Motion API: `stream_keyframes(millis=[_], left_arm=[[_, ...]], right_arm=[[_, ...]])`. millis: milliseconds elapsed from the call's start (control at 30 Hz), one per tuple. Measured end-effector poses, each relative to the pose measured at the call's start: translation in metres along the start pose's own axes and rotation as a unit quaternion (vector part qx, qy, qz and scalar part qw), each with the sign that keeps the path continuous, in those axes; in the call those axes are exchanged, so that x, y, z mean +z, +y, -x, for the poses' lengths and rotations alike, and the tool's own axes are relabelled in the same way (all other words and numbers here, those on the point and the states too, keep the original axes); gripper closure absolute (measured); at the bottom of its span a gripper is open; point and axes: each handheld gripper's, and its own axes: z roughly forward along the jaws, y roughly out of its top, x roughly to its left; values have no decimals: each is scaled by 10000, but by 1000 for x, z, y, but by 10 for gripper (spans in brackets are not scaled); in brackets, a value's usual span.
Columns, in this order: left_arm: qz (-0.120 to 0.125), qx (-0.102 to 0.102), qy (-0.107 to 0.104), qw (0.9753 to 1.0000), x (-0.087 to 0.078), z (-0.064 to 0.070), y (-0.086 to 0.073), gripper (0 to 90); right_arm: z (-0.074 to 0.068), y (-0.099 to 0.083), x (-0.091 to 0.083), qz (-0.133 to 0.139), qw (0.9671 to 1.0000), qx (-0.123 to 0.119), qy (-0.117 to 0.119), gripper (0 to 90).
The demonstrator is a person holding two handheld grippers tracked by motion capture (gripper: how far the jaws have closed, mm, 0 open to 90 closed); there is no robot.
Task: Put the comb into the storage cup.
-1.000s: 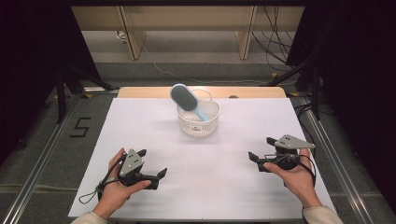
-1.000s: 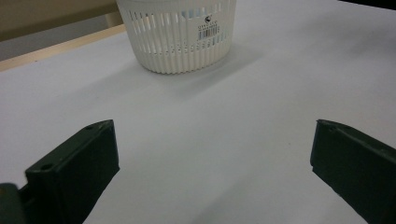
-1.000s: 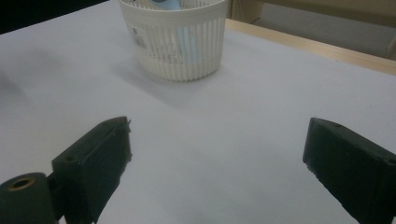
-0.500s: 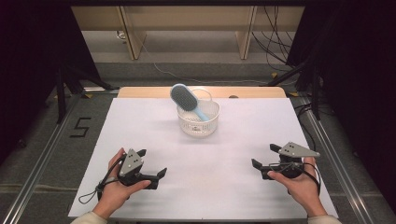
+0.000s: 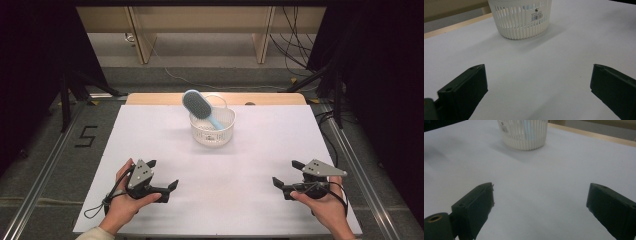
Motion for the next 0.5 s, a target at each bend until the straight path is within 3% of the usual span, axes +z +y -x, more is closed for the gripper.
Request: stream_keyframes(millis=[500], left_arm=[[-3, 10, 0, 10000, -1, 0, 0, 4]], right_arm=[[-4, -6, 0, 42, 10000, 28, 57, 82]])
